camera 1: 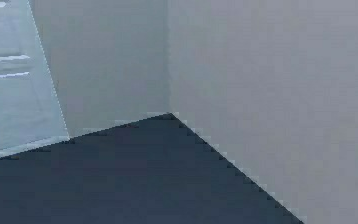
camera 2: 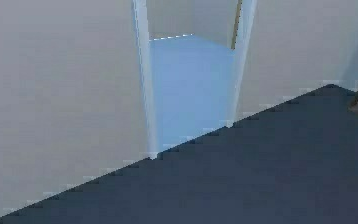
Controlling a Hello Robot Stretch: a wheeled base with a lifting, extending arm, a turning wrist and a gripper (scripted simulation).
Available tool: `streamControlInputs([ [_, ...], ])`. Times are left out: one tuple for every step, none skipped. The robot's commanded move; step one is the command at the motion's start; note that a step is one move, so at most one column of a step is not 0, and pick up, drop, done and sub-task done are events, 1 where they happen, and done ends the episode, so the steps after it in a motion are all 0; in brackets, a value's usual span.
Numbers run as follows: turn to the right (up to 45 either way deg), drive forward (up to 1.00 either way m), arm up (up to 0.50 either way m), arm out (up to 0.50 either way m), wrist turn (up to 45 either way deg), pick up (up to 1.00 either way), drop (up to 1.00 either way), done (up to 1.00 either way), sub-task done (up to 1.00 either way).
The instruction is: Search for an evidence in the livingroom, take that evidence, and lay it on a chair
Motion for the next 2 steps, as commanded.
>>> streamControlInputs([
  [27.0,0.00,0.00,0.00,0.0,0.00,0.00,0.00,0.00],
  [0.0,0.30,0.00,0.00,0.0,0.00,0.00,0.00,0.00],
])
